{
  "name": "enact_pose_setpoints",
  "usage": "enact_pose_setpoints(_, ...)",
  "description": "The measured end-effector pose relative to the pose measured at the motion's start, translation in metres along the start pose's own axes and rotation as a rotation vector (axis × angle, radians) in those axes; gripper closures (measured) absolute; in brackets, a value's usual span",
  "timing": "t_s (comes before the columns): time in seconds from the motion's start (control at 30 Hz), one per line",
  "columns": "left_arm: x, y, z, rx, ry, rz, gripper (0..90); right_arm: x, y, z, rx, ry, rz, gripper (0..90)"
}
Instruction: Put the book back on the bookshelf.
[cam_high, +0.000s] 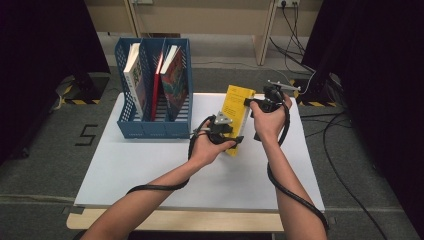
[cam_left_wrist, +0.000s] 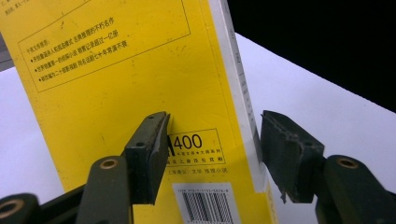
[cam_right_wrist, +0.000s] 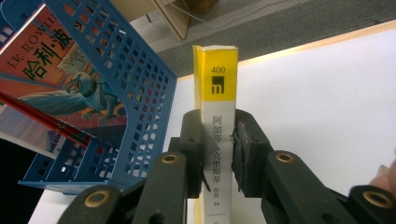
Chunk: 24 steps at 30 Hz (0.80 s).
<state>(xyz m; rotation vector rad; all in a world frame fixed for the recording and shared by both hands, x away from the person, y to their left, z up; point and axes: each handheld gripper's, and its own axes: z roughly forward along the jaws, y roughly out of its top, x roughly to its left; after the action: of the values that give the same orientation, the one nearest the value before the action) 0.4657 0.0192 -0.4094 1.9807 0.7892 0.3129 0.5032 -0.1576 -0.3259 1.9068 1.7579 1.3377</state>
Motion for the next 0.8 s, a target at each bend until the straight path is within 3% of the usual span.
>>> enact_pose_setpoints(0.13, -0.002, 0.004, -0.003, -0.022, 0.035, 0.019, 40.9, 0.007, -0.002, 0.000, -0.017, -0.019, 0.002, 76.4)
enact_pose_setpoints(0.3, 0.000, 0.013, -0.004, -0.053, 0.074, 0.008, 37.0, 0.018, -0.004, 0.002, -0.020, -0.026, -0.023, 76.2)
enact_pose_setpoints(0.8, 0.010, 0.030, -0.002, -0.051, 0.133, -0.008, 34.7, 0.032, -0.006, -0.001, -0.008, -0.010, -0.032, 75.5)
